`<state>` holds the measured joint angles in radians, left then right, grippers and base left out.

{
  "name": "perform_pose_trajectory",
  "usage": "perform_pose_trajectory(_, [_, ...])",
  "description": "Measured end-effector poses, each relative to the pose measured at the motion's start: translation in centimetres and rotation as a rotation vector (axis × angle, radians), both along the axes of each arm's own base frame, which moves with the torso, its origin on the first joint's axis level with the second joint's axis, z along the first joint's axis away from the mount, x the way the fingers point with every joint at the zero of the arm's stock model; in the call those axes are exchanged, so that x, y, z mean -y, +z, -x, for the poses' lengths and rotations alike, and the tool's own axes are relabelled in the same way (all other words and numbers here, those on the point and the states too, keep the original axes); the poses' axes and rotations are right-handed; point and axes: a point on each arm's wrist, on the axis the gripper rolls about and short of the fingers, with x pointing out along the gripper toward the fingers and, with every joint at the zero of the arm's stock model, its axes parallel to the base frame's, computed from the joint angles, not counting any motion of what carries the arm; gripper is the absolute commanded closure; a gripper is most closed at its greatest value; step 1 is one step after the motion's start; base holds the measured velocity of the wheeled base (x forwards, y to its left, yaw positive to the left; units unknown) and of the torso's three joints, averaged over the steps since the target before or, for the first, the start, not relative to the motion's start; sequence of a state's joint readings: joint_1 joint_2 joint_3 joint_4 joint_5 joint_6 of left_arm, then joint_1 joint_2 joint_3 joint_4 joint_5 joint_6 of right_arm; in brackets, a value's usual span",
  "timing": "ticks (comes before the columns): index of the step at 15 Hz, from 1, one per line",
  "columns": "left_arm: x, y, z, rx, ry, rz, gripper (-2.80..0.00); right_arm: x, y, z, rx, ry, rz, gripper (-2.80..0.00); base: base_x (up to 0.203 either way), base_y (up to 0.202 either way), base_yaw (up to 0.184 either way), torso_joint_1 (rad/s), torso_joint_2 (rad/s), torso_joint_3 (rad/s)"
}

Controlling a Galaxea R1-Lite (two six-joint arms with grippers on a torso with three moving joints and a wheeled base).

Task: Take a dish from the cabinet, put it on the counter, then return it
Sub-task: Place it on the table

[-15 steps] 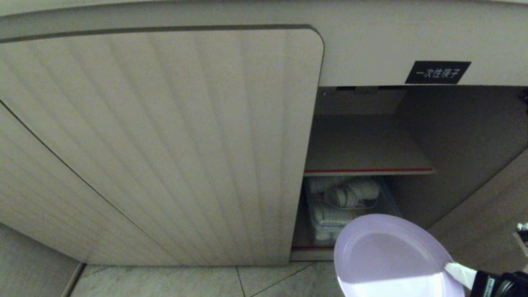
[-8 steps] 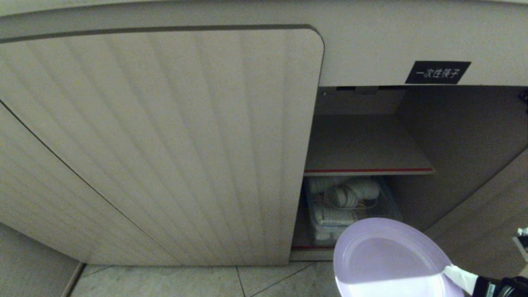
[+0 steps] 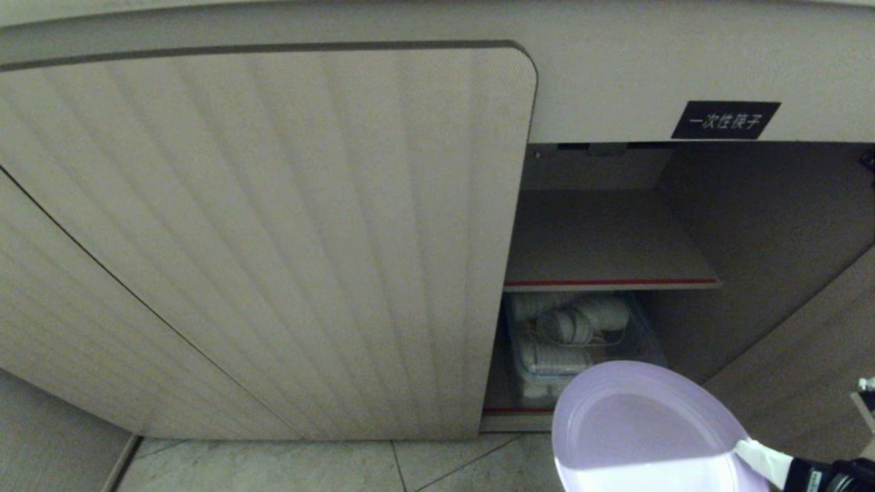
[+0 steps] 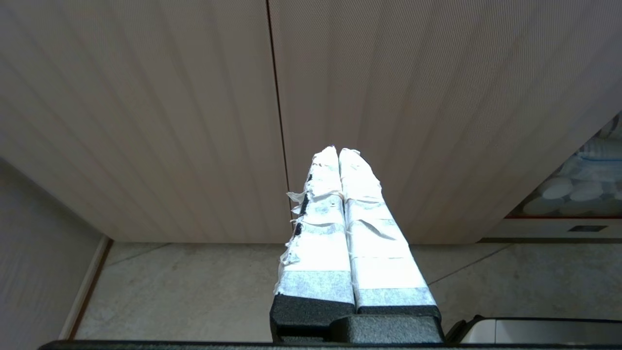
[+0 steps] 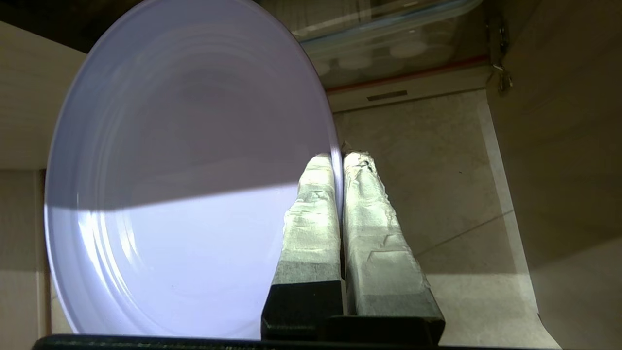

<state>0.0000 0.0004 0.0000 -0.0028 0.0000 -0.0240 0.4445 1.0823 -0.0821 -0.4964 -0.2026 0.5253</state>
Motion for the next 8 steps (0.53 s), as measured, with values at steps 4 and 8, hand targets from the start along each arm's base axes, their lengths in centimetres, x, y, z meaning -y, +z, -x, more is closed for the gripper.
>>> perform_pose_trajectory(4, [0.00, 0.00, 0.00, 0.000, 0.000, 0.000, 0.00, 0.03, 0.03, 0.10, 0.003, 0.001, -0.005, 0.00, 0.000, 0.000, 0.000, 0.000, 0.00, 0.000])
perform_pose_trajectory(8, [0.00, 0.00, 0.00, 0.000, 0.000, 0.000, 0.00, 0.05, 0.02, 0.13, 0.001, -0.002, -0.004, 0.00, 0.000, 0.000, 0.000, 0.000, 0.00, 0.000])
